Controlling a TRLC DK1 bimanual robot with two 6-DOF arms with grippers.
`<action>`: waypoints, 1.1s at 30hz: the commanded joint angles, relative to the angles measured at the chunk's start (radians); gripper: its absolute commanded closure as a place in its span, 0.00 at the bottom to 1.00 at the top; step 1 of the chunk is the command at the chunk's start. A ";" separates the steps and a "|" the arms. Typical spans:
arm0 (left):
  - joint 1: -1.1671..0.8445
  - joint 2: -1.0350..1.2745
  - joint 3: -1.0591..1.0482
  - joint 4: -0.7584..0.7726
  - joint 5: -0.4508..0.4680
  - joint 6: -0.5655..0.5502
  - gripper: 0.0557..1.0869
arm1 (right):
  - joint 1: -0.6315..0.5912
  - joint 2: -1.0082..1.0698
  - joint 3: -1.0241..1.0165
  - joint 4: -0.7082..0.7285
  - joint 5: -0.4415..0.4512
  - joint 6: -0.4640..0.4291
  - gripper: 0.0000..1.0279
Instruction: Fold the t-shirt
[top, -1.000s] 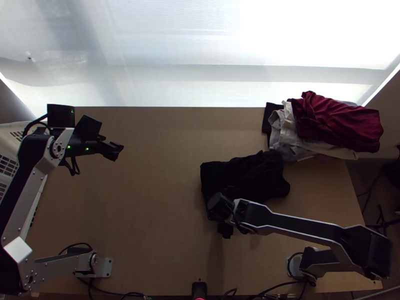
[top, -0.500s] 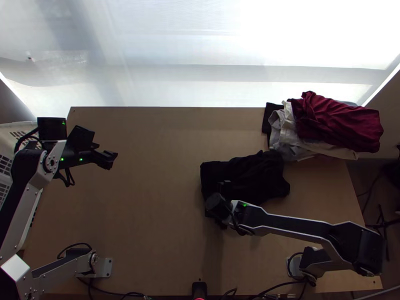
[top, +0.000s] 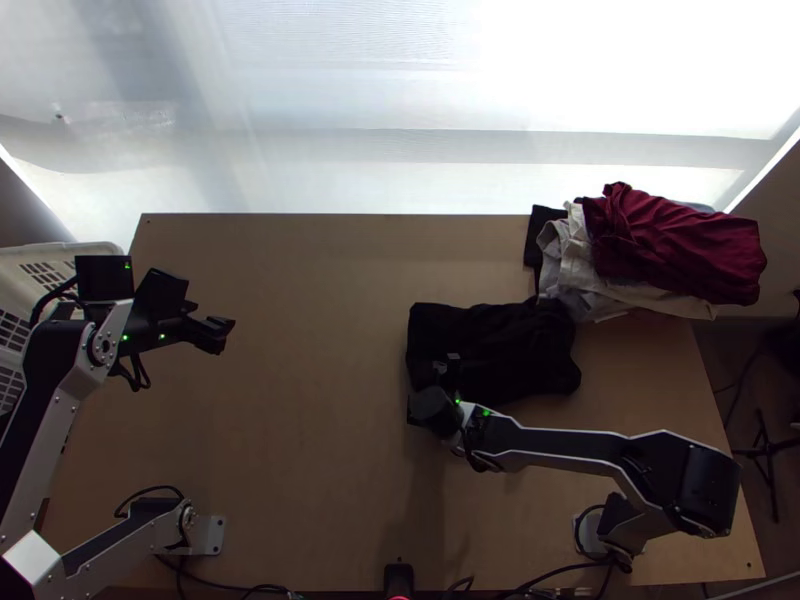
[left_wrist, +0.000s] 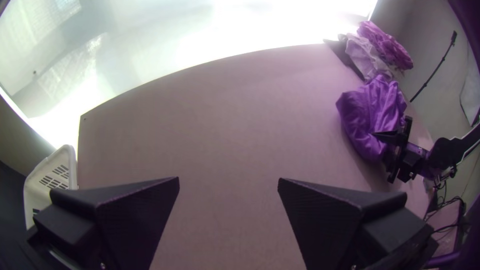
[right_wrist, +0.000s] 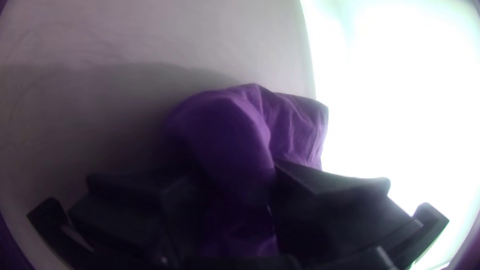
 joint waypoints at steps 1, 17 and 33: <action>0.020 -0.029 -0.043 0.018 0.000 0.005 0.06 | -0.035 0.061 -0.001 0.112 0.019 -0.010 0.97; 0.064 -0.067 -0.105 0.010 0.000 -0.007 0.06 | -0.408 -0.134 0.433 0.141 -0.081 -0.156 0.98; 0.081 -0.107 -0.205 0.009 0.000 -0.033 0.06 | -0.652 0.058 0.905 0.115 -0.197 -0.145 0.97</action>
